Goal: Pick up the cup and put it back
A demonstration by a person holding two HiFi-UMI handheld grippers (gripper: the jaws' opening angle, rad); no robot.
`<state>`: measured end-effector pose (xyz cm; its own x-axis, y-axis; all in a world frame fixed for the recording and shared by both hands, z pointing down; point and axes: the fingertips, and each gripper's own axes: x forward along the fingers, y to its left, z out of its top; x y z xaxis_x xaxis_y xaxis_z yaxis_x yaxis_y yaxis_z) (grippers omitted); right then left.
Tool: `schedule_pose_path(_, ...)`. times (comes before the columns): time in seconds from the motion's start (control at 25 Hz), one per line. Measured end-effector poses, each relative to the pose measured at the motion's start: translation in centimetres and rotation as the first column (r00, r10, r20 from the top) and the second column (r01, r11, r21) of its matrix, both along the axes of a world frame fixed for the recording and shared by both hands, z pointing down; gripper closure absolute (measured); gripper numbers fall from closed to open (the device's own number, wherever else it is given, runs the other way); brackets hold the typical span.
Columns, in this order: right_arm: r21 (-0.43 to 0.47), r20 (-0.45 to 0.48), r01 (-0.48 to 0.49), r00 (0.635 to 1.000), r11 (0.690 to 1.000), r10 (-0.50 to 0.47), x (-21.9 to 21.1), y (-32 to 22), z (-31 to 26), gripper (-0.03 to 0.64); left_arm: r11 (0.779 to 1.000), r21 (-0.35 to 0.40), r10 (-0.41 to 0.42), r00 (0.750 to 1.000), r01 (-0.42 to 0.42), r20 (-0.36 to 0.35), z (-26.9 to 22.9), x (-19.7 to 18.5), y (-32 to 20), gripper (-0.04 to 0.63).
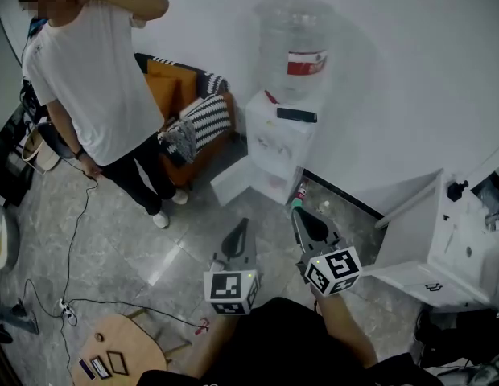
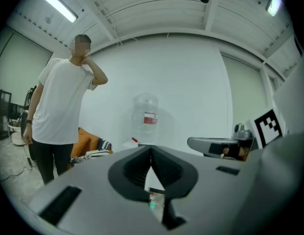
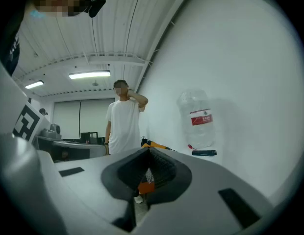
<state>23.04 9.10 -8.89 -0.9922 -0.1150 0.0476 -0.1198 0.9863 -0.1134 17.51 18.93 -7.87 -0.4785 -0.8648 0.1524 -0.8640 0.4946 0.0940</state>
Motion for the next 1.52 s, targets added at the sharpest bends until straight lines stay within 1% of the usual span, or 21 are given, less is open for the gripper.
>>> schedule_pose_path(0.2,-0.021,0.014,-0.053,0.998,0.998,0.053,1.3,-2.7,-0.2,0.606,0.999,-0.025,-0.035,0.999,0.035,0.005,0.4,-0.3,0.7,0.583)
schedule_pose_path(0.36,-0.036,0.027,-0.075,0.997,0.997,0.076,2.3,-4.0,-0.2,0.606,0.997,-0.038,-0.066,0.998,0.067,0.006,0.7,-0.1,1.1,0.583)
schedule_pose_path(0.6,-0.043,0.042,-0.054,0.998,0.998,0.056,4.0,-5.0,-0.2,0.606,0.994,-0.031,-0.103,0.995,0.103,0.008,0.5,1.1,0.7,0.583)
schedule_pose_path(0.76,-0.064,0.044,-0.048,0.998,0.997,0.051,5.7,-5.2,0.9,0.606,0.990,-0.013,-0.142,0.990,0.142,0.001,0.3,2.2,1.6,0.583)
schedule_pose_path(0.92,-0.064,0.022,-0.022,0.999,0.998,0.023,6.3,-5.4,2.1,0.606,0.981,-0.044,-0.190,0.982,0.189,-0.021,2.1,2.0,1.8,0.583)
schedule_pose_path(1.0,-0.073,0.022,-0.054,0.998,0.996,0.056,7.2,-7.4,2.2,0.606,0.982,-0.053,-0.182,0.983,0.180,-0.026,2.5,2.3,0.7,0.583)
schedule_pose_path(1.08,-0.091,0.022,-0.095,0.995,0.991,0.097,7.6,-9.1,2.4,0.606,0.985,-0.054,-0.162,0.987,0.161,-0.011,2.3,2.2,-0.1,0.583)
schedule_pose_path(1.16,-0.093,0.020,-0.110,0.994,0.990,0.112,7.3,-9.9,2.8,0.606,0.987,-0.051,-0.150,0.989,0.150,0.003,2.2,1.5,-0.6,0.583)
schedule_pose_path(1.28,-0.075,0.037,-0.099,0.994,0.992,0.102,5.4,-9.8,3.0,0.606,0.990,-0.058,-0.132,0.991,0.132,0.001,3.0,-0.7,-1.6,0.583)
schedule_pose_path(1.4,-0.057,0.009,-0.063,0.998,0.996,0.064,2.1,-9.2,3.8,0.606,0.990,-0.066,-0.122,0.992,0.123,0.016,3.5,-3.8,-2.4,0.583)
schedule_pose_path(1.52,-0.028,-0.025,-0.064,0.998,0.998,0.064,-1.8,-9.0,4.2,0.606,0.994,-0.064,-0.083,0.996,0.084,0.017,3.3,-7.6,-3.6,0.583)
